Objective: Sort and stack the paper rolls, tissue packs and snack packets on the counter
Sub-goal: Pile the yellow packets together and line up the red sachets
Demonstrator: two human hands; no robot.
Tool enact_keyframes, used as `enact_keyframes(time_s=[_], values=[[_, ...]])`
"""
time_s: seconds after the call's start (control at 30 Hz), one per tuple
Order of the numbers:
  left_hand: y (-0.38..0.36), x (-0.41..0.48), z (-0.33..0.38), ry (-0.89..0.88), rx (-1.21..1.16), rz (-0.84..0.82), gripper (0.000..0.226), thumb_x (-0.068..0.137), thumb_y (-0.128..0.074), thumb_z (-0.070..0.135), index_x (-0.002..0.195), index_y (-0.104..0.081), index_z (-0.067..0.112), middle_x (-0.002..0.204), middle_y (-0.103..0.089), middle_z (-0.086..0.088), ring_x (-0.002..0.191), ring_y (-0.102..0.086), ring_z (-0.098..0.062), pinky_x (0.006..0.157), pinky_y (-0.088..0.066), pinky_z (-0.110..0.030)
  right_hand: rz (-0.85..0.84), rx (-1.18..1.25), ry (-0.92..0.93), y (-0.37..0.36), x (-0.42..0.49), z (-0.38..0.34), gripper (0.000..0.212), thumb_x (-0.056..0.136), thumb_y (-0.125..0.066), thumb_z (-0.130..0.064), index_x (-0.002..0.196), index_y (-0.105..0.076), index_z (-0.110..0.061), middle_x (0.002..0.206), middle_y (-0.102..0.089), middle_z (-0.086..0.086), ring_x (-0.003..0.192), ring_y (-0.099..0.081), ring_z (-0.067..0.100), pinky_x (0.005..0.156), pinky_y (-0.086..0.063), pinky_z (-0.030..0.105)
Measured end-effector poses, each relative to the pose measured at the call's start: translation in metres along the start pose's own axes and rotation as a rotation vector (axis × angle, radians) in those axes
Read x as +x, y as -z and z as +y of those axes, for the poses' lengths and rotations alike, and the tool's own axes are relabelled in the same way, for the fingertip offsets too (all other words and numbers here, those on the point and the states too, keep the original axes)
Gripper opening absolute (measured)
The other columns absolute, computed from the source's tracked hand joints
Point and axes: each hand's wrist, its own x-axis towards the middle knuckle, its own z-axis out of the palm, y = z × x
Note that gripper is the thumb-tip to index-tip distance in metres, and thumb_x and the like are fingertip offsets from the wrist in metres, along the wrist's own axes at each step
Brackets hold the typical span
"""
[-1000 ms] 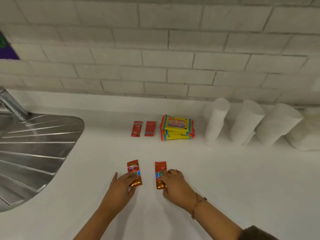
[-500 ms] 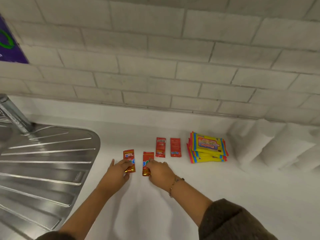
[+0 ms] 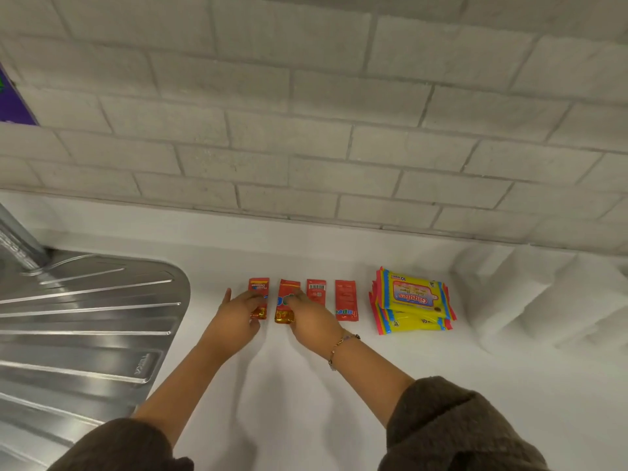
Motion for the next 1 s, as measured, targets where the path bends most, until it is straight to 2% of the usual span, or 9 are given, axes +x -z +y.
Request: enact_keyframes(time_s=[0.1,0.2,0.3,0.6,0.8,1.0], values=[[0.002,-0.007,0.020,-0.004,-0.036,0.031,0.038,0.088,-0.051,0.010,0.125,-0.056,0.018,0.137,-0.052,-0.001,0.130,-0.043,-0.018,0.116,-0.012,-0.040,0.078,0.069,-0.001,0.017,-0.034,0.011,0.046,0.088,-0.051,-0.011,0.133,-0.043,-0.012,0.144,-0.041,0.013,0.118,-0.052,0.033,0.095,-0.048,0.040],[-0.001,-0.020,0.059,-0.058,-0.137,0.074,0.033,0.088,-0.053,0.010,0.120,-0.060,0.017,0.129,-0.059,-0.002,0.115,-0.055,-0.020,0.102,-0.034,-0.024,0.121,0.072,-0.044,0.033,-0.082,0.034,0.044,0.089,-0.051,-0.018,0.132,-0.046,-0.015,0.134,-0.053,0.008,0.118,-0.052,0.027,0.096,-0.042,0.033],[-0.010,-0.033,0.105,-0.116,-0.187,0.031,0.030,0.090,-0.052,0.014,0.118,-0.062,0.020,0.128,-0.059,0.002,0.117,-0.053,-0.015,0.097,-0.031,-0.017,0.138,0.019,-0.125,0.043,-0.133,0.068,0.040,0.090,-0.051,-0.023,0.130,-0.049,-0.018,0.130,-0.058,0.005,0.119,-0.051,0.024,0.099,-0.037,0.031],[-0.071,-0.054,0.259,-0.382,-0.233,-0.122,0.024,0.090,-0.052,0.016,0.107,-0.067,0.025,0.115,-0.064,0.007,0.109,-0.056,-0.009,0.091,-0.036,-0.015,0.200,-0.083,-0.419,0.070,-0.303,0.188,0.031,0.090,-0.047,-0.025,0.120,-0.057,-0.022,0.115,-0.066,0.001,0.106,-0.056,0.022,0.092,-0.040,0.033],[-0.116,-0.062,0.355,-0.483,-0.273,-0.203,0.024,0.090,-0.051,0.018,0.106,-0.066,0.029,0.113,-0.063,0.011,0.108,-0.055,-0.006,0.092,-0.035,-0.014,0.256,-0.088,-0.607,0.089,-0.402,0.262,0.031,0.091,-0.047,-0.025,0.120,-0.057,-0.021,0.122,-0.062,-0.002,0.111,-0.054,0.022,0.094,-0.036,0.033],[-0.154,-0.071,0.428,-0.519,-0.277,-0.271,0.025,0.092,-0.049,0.021,0.109,-0.065,0.030,0.118,-0.061,0.012,0.112,-0.053,-0.005,0.093,-0.035,-0.014,0.284,-0.016,-0.798,0.097,-0.474,0.348,0.033,0.087,-0.055,-0.024,0.119,-0.056,-0.015,0.127,-0.056,0.004,0.109,-0.054,0.024,0.091,-0.044,0.035]])
